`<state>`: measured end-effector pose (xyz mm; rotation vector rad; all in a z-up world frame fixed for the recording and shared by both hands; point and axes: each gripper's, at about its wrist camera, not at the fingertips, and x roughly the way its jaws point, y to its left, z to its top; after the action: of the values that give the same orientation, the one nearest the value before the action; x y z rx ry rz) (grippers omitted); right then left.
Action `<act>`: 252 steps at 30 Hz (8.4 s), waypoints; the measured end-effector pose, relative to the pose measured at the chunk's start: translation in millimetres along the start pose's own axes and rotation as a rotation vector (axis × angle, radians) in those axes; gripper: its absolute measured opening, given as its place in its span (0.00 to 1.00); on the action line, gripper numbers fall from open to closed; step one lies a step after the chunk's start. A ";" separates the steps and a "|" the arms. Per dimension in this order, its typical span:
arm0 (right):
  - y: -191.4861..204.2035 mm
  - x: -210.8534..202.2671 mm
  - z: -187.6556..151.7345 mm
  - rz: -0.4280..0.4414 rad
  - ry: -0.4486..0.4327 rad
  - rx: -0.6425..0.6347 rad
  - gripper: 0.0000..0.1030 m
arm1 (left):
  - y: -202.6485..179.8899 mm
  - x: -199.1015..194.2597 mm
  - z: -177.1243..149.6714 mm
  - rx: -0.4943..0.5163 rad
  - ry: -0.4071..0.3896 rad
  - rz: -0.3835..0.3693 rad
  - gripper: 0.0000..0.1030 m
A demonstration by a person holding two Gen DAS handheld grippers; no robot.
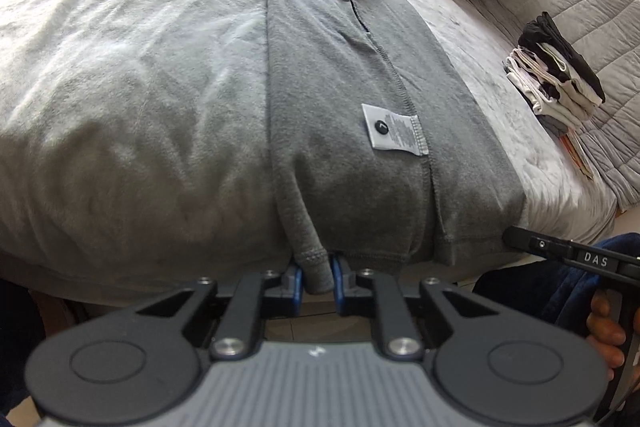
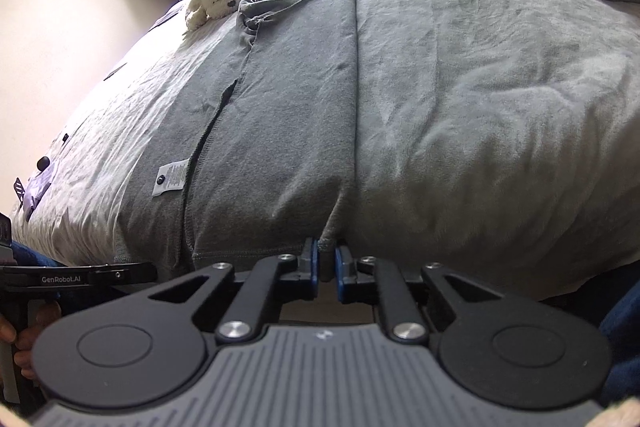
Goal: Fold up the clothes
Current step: 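Grasp the hem end with both grippers, then lift the hem with both grippers and fold it toward the collar, then open both grippers and press the folded hem flat, then pinch the folded hem edge with both grippers, then lift the hem with both grippers and fold it over toward the collar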
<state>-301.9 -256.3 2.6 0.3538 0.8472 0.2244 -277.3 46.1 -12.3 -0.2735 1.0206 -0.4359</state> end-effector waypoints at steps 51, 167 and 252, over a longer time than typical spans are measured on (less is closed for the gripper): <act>-16.3 141.8 235.0 0.014 0.042 0.196 0.12 | 16.4 90.2 280.2 -0.112 -0.013 0.014 0.08; 0.7 174.6 237.3 -0.018 0.034 -0.278 0.21 | -0.5 106.7 260.5 0.214 -0.153 0.152 0.12; 30.8 137.4 255.8 -0.055 -0.204 -0.400 0.08 | 2.3 74.2 286.9 0.202 -0.332 -0.184 0.05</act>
<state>-19.8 -237.5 75.6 -0.0219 0.5923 0.2952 4.9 18.4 73.9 -0.2491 0.6236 -0.6328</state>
